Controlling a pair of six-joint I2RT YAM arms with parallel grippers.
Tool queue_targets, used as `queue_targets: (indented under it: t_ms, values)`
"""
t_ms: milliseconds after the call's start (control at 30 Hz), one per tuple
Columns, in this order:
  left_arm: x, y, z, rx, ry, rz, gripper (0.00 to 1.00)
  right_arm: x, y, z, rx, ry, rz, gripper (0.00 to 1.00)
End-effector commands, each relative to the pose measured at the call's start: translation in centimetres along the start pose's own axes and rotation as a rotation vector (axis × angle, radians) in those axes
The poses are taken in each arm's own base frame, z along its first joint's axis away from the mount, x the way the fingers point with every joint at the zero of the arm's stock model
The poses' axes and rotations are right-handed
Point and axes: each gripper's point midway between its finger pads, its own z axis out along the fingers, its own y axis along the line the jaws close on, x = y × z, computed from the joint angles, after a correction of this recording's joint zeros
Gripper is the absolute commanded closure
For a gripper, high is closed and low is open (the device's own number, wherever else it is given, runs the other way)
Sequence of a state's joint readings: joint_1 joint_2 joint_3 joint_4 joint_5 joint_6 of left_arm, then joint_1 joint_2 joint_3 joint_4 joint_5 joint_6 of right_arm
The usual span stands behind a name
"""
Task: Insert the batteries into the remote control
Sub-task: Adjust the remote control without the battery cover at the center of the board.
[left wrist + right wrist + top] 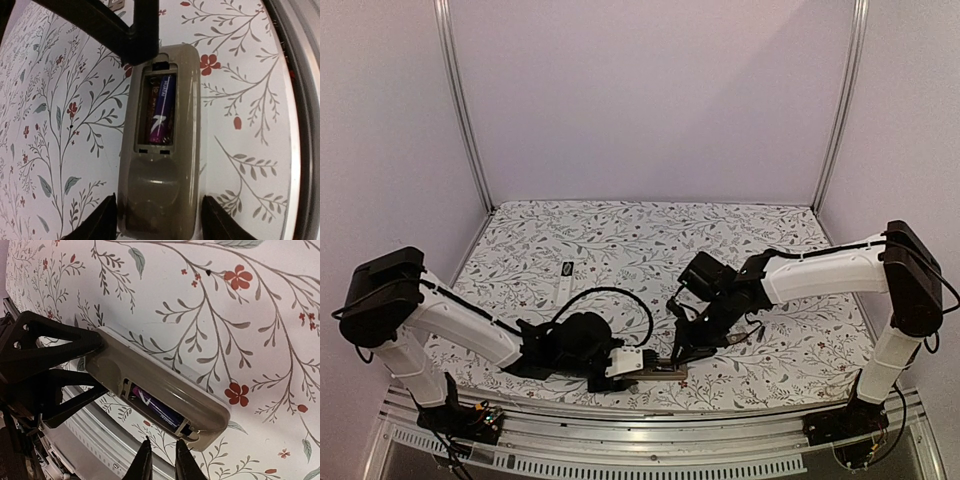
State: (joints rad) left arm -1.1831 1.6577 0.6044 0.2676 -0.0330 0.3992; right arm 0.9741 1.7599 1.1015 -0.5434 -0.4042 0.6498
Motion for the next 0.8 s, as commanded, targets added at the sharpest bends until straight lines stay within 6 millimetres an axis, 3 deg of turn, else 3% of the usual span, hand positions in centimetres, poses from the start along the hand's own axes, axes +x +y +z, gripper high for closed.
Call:
queue_targets:
  t_ms: [0, 67, 167, 333, 467, 667, 767]
  values:
    - [0.3, -0.7, -0.6, 0.022, 0.003, 0.006, 0.42, -2.3, 2.4, -1.0, -0.056, -0.071, -0.151, 0.83]
    - [0.1, -0.5, -0.9, 0.018, -0.006, 0.007, 0.40, -2.6, 3.4, -0.9, -0.097, -0.071, -0.224, 0.81]
    - [-0.5, -0.1, -1.9, 0.005, -0.035, -0.002, 0.36, -2.3, 3.9, -0.9, -0.141, -0.085, -0.410, 0.70]
    - [-1.7, 0.6, -4.3, -0.003, -0.106, -0.065, 0.30, -1.9, 4.5, -2.9, -0.137, -0.200, -0.854, 0.59]
    - [-2.1, 1.5, -6.5, -0.045, -0.171, -0.185, 0.29, -1.0, 5.0, -3.5, -0.162, -0.257, -1.079, 0.53]
    - [-0.6, 5.5, -9.9, -0.291, -0.258, -0.425, 0.27, 1.7, 5.0, -1.3, -0.081, -0.266, -1.422, 0.50]
    - [0.9, 7.9, -11.7, -0.432, -0.283, -0.528, 0.24, 1.7, 4.6, -0.9, -0.047, -0.291, -1.471, 0.48]
